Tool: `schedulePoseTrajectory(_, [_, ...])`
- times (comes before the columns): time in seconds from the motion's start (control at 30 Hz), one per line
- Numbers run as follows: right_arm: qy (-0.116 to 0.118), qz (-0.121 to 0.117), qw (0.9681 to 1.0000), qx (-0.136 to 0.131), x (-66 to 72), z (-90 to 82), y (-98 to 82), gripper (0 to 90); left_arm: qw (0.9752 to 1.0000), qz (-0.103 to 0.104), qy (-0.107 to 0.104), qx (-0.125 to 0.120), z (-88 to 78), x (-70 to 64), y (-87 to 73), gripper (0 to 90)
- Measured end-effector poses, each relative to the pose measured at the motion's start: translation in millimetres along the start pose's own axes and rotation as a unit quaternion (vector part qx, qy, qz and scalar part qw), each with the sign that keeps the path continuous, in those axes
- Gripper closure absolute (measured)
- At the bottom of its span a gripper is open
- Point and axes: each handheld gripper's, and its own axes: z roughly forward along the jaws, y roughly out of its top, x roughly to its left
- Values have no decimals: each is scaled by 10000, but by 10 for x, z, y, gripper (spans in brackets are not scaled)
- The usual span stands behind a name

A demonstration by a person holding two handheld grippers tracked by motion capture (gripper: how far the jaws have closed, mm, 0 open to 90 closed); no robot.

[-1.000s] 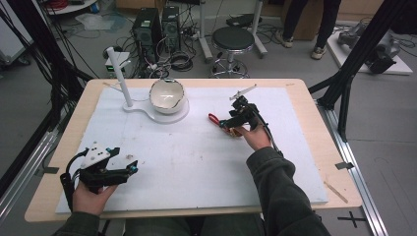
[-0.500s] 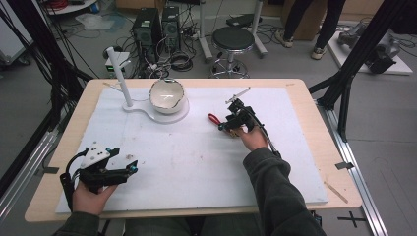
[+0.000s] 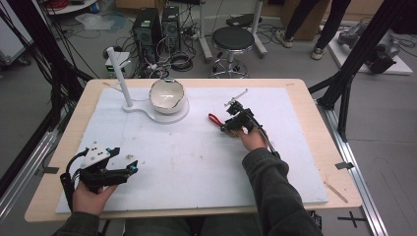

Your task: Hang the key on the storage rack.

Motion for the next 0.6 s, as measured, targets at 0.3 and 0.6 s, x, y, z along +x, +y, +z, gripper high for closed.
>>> schedulePoseTrajectory(0.3, [-1,-5,9999,104,-2,42,-8,720,10000,-13,6,-6,0,-4,1,216])
schedulePoseTrajectory(0.6, [-44,44,9999,121,-5,52,-14,802,10000,1,2,0,0,1,1,216])
